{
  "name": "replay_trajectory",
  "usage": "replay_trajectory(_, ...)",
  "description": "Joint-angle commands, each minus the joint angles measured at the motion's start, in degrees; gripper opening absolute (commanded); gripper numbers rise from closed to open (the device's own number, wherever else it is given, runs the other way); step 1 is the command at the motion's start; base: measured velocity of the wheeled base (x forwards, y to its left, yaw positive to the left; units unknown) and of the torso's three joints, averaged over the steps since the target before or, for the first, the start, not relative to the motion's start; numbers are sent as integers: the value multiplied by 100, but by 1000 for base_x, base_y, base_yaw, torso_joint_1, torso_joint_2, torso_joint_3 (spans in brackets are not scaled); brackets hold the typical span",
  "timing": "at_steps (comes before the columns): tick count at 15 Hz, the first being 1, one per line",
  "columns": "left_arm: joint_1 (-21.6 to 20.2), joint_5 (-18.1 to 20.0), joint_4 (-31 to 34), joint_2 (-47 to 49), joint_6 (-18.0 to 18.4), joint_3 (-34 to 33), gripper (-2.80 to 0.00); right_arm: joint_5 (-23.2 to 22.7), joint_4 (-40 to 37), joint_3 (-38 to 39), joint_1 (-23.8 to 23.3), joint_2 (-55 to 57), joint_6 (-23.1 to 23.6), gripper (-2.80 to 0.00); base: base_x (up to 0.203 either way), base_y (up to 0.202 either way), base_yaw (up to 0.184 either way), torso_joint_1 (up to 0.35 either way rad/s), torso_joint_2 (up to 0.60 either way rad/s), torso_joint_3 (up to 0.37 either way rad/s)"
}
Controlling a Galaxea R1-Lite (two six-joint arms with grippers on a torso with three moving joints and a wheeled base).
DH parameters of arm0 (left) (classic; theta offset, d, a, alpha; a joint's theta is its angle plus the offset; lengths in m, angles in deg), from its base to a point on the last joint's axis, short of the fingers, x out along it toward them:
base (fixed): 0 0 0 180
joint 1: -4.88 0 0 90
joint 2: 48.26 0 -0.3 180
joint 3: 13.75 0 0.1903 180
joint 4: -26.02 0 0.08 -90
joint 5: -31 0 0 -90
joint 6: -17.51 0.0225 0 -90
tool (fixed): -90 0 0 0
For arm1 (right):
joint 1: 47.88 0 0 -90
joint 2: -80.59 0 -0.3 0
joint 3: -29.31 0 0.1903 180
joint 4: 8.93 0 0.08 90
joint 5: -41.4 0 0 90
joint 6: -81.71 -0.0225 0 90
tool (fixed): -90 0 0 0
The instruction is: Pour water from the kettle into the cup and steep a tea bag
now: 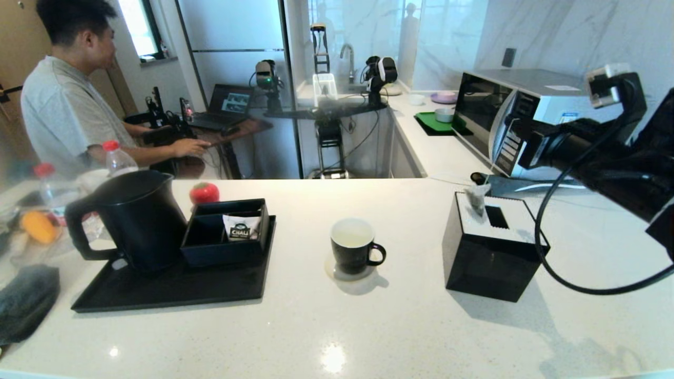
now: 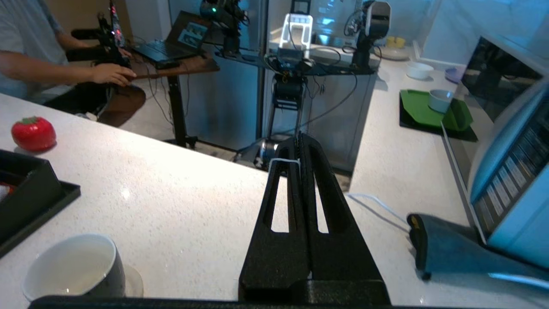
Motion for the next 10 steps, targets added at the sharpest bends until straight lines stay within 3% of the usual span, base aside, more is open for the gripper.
replay_trajectory(1,-1,3,-1,-2,-4,0,-280,-12,108,406,-50,-223,6,-280,0,0,0,0,0,0)
replay_trajectory(7,-1,2,-1,-2,-4,0,-280,-24,444,798,-197,-247,-23,-280,0,0,0,0,0,0)
replay_trajectory(10,-1,3,-1,-2,-4,0,-280,-271,428,823,-420,-317,-36,-280,0,0,0,0,0,0)
